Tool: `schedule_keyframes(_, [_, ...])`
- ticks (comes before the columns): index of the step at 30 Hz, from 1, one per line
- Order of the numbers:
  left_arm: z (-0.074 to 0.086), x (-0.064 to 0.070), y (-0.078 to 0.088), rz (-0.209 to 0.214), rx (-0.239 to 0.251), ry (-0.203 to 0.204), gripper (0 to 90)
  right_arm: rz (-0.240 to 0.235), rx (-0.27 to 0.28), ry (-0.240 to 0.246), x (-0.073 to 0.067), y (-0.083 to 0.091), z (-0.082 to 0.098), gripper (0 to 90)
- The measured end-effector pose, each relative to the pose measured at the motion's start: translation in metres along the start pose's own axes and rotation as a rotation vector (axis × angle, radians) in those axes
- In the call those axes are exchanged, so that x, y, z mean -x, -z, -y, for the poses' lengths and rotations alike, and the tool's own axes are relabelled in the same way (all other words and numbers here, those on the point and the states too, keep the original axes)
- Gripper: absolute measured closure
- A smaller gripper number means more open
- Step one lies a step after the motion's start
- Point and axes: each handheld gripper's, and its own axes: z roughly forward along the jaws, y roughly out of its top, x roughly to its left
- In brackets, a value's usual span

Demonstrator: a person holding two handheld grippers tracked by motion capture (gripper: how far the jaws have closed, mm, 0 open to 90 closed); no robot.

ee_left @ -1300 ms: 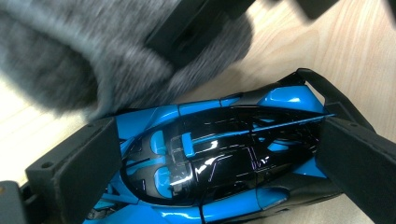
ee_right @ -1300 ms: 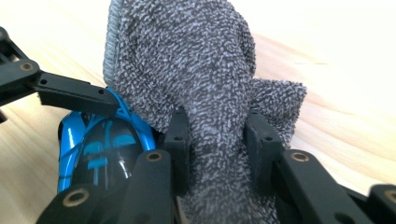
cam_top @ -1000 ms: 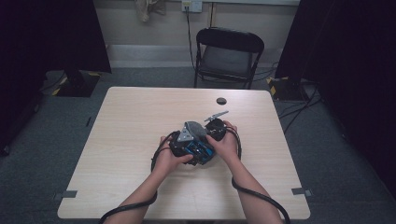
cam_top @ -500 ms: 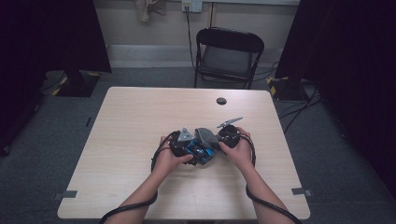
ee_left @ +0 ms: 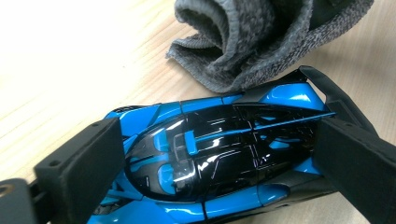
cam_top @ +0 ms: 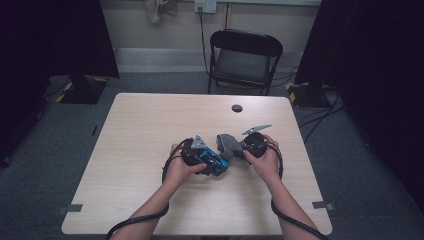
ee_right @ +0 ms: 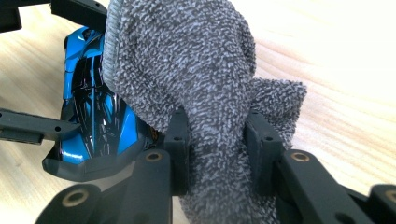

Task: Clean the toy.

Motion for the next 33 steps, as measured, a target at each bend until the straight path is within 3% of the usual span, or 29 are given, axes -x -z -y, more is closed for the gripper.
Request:
schedule_keyframes(4, [-0.002, -0.003, 0.006, 0.021, 0.01, -0.006, 15.9, -0.003, -0.007, -0.001, -0.001, -0.003, 0.001, 66.8])
schedule_keyframes(9, [-0.001, -0.005, 0.013, 0.021, -0.001, 0.009, 15.9, -0.006, -0.016, -0.007, -0.002, -0.005, 0.001, 66.8])
schedule_keyframes(12, [0.003, -0.006, 0.021, 0.031, -0.019, -0.002, 15.8, -0.002, -0.018, 0.005, -0.004, -0.002, -0.001, 66.7])
schedule_keyframes(14, [0.005, -0.006, 0.029, 0.008, -0.022, -0.023, 15.6, 0.0, -0.005, 0.011, -0.005, 0.001, -0.003, 66.6])
schedule_keyframes(16, [0.009, -0.007, 0.037, 0.007, -0.02, -0.017, 15.8, -0.002, 0.002, 0.009, -0.007, 0.004, -0.007, 66.4])
schedule_keyframes(25, [0.048, -0.02, 0.078, -0.039, -0.063, -0.007, 17.3, -0.032, 0.031, 0.058, -0.03, 0.008, -0.027, 66.1])
schedule_keyframes(33, [0.086, -0.025, 0.108, -0.063, -0.086, 0.008, 18.6, -0.086, 0.033, 0.108, -0.064, -0.008, -0.048, 65.6])
